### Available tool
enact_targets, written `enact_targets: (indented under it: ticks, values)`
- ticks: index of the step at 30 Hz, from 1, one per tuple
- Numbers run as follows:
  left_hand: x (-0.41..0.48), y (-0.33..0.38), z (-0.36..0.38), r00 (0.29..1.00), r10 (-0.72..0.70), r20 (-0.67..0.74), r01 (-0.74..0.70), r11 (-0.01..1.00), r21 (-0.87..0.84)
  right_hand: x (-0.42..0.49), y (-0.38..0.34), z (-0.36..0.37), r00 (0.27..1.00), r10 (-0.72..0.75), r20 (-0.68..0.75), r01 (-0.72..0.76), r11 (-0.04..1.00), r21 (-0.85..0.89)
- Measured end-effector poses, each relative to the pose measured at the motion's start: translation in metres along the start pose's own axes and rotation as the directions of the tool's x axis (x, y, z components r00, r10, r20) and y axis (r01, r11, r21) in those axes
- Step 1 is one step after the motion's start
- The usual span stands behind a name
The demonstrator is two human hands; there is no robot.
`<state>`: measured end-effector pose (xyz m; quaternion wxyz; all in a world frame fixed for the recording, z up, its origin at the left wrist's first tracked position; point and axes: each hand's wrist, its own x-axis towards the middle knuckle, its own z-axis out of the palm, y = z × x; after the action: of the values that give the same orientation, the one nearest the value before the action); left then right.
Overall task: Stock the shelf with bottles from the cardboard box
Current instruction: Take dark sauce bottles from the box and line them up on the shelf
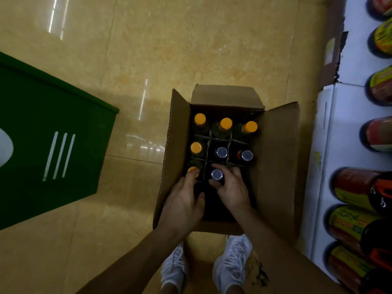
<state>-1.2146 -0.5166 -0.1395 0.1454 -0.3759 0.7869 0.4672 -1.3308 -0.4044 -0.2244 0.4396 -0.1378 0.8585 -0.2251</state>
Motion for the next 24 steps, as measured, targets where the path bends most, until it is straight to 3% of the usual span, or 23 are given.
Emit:
enact_targets:
  ticks: [8,12,19,24]
  values:
    - [-0.005,0.005,-0.006,1.0,-0.016,-0.002,0.016,1.0,0.005,-0.012,0.008,-0.01,0.997,-0.069,0.019,0.068,0.996,0.051]
    - [-0.007,0.012,-0.015,1.0,-0.02,0.02,0.019,0.999,0.041,-0.037,0.002,-0.021,0.987,-0.146,-0.065,0.152,0.981,0.117]
    - [-0.029,0.052,-0.032,0.998,0.028,0.058,-0.031,0.998,0.056,-0.091,-0.044,-0.081,0.934,-0.343,-0.102,0.353,0.929,0.111]
    - [-0.053,0.097,-0.049,0.995,0.084,0.045,-0.084,0.996,-0.006,-0.136,-0.085,-0.129,0.928,-0.359,-0.1,0.372,0.905,0.207]
